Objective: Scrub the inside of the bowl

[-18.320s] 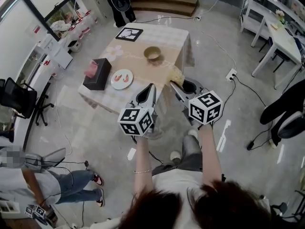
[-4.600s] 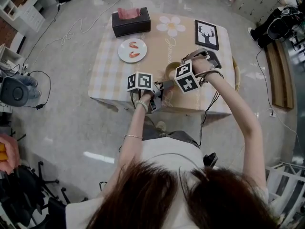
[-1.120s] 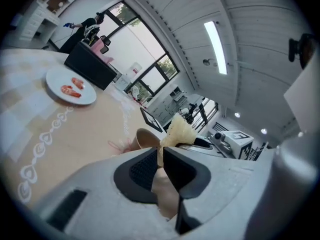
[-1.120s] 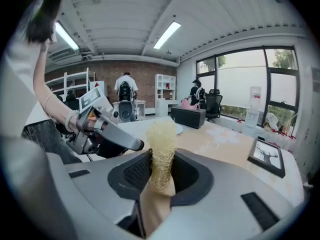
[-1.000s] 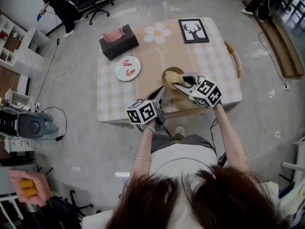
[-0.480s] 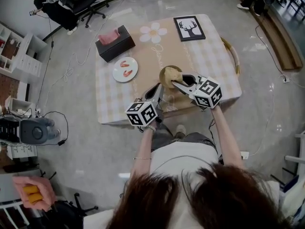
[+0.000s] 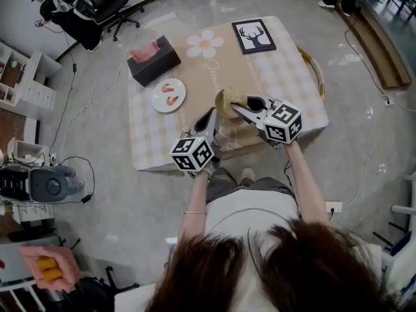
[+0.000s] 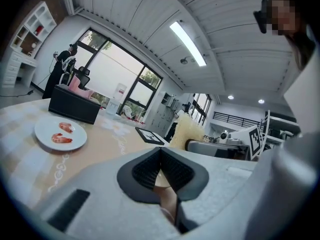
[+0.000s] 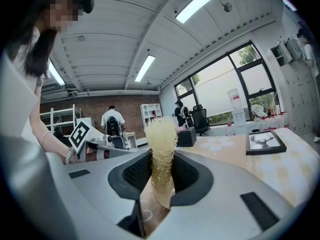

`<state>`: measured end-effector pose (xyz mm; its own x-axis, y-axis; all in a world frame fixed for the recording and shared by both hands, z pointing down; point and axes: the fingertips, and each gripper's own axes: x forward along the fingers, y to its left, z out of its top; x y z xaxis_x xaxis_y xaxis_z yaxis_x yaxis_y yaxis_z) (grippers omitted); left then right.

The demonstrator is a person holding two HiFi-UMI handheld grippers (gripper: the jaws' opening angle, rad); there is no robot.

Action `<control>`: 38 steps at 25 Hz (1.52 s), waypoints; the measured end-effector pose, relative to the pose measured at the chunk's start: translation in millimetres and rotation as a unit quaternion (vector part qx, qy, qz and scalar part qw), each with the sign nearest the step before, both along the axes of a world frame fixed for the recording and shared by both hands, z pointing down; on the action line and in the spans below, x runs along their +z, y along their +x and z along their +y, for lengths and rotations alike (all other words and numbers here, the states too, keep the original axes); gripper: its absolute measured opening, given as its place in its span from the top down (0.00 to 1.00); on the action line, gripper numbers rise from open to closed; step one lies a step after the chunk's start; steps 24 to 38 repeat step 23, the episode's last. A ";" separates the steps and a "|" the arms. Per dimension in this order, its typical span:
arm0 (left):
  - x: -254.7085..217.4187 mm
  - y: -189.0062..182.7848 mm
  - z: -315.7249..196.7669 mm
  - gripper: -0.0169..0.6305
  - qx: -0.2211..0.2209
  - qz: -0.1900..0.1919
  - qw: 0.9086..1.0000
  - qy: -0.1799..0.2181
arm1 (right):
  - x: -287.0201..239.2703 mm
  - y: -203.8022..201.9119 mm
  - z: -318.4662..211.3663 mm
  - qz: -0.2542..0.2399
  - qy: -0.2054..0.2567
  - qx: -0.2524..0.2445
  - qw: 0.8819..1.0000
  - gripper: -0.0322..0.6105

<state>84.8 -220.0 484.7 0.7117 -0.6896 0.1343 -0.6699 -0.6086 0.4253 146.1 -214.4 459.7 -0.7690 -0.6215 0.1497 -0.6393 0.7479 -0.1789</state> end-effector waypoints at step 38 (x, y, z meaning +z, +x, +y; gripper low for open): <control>-2.1 0.0 -1.8 0.96 0.007 -0.006 1.000 0.001 | -3.5 5.0 -1.5 -0.007 0.002 0.010 1.000 0.80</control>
